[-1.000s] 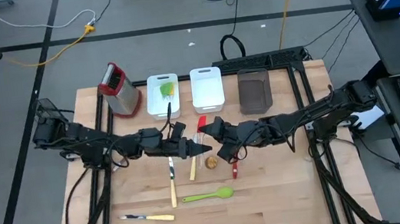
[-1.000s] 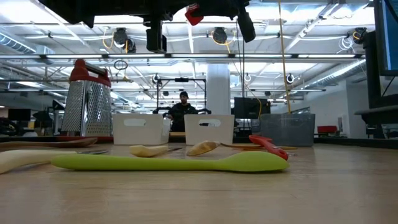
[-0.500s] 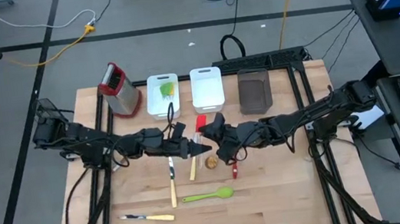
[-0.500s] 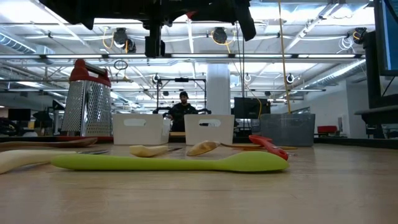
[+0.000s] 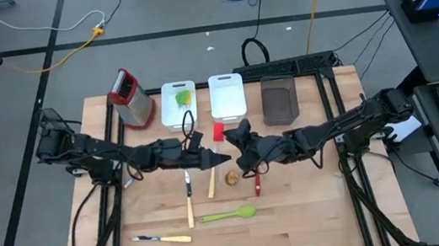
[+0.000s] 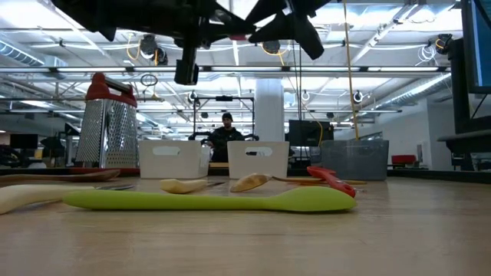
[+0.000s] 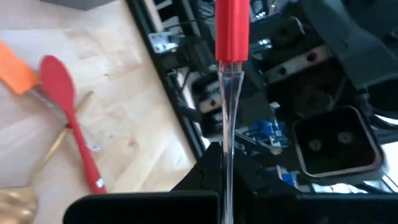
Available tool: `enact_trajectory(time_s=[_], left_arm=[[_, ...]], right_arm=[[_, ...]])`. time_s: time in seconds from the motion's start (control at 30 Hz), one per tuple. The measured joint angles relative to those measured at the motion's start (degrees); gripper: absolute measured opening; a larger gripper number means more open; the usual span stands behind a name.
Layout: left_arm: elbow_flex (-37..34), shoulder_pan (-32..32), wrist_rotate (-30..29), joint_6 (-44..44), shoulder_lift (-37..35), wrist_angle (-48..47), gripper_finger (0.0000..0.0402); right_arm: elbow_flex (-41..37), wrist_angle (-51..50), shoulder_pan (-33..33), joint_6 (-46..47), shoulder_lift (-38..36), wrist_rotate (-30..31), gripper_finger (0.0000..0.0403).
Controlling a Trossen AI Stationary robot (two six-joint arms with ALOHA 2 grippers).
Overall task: Pick & Place Kitchen Items
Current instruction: Put the red spatula into the left white bin
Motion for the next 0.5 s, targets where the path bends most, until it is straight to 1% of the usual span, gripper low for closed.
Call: enact_trajectory(time_s=[0.17,0.23,0.37,0.43,0.5], left_arm=[[0.0,1.9,0.0,-0.7,0.0,-3.5,0.0001],[0.0,2.7,-0.2,-2.0,0.0,-5.1,0.0001],[0.0,3.9,-2.9,-3.4,0.0,-8.5,0.0001],[0.0,4.5,-4.6,-3.9,-0.3,-9.7,0.0001],[0.0,5.3,-6.3,-3.9,-0.9,-9.7,0.0001]], right_arm=[[0.0,-6.2,0.5,6.2,0.0,0.3,0.0157],[0.0,-8.7,0.5,8.5,0.0,2.3,0.0155],[0.0,-16.9,0.1,14.8,0.0,5.6,0.0142],[0.0,-22.7,-0.4,19.9,-0.4,5.1,0.0129],[0.0,-28.6,-1.1,25.3,-1.2,2.2,0.0111]])
